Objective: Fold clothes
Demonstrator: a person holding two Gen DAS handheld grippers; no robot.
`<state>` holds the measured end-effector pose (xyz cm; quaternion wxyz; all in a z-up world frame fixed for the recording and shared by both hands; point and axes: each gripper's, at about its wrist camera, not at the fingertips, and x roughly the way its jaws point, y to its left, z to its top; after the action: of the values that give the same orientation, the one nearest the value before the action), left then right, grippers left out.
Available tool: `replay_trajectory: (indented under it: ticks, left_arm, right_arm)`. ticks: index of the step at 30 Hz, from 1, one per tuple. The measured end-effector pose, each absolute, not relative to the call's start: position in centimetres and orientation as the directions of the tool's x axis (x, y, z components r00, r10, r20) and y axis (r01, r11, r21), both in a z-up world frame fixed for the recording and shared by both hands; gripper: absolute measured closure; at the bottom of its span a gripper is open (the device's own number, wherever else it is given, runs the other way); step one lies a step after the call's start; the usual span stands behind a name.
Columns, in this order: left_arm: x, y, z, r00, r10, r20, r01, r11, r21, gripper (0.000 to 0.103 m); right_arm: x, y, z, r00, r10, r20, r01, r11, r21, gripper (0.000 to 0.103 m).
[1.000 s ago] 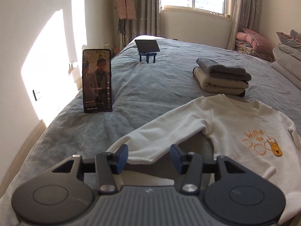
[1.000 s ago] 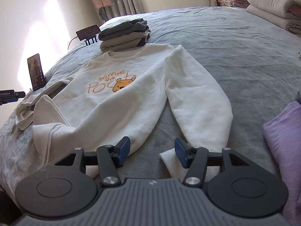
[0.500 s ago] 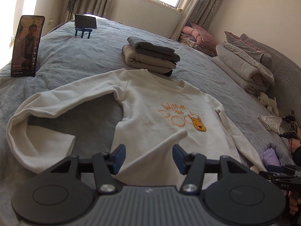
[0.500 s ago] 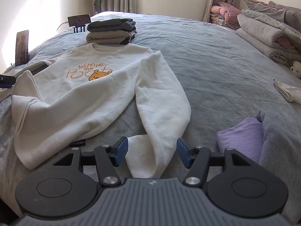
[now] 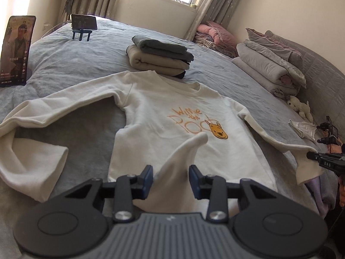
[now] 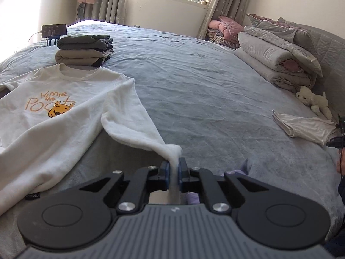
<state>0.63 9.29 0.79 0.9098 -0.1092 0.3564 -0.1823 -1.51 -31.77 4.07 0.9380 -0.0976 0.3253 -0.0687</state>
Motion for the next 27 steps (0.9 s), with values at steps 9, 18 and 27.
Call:
replay_trajectory:
  ticks: [9,18,27]
  left_arm:
    - [1.2,9.7,1.0,0.678,-0.431,-0.595,0.252,0.897,-0.362,0.066]
    - [1.2,8.8,1.7,0.667,-0.458,-0.588,0.299,0.887,-0.351,0.093]
    - [-4.0,12.7,3.2,0.681,-0.487,-0.547,0.366,0.873,-0.322,0.095]
  right_arm:
    - [-1.4,-32.7,4.5,0.761,-0.166,-0.627,0.088,0.984,-0.154,0.053]
    - [-3.9,-29.2,4.5,0.764,0.037,-0.644,-0.055,0.998,-0.008,0.047]
    - [-4.8,-25.5,2.8,0.692,0.208,-0.691,-0.185,0.977,0.107,0.047]
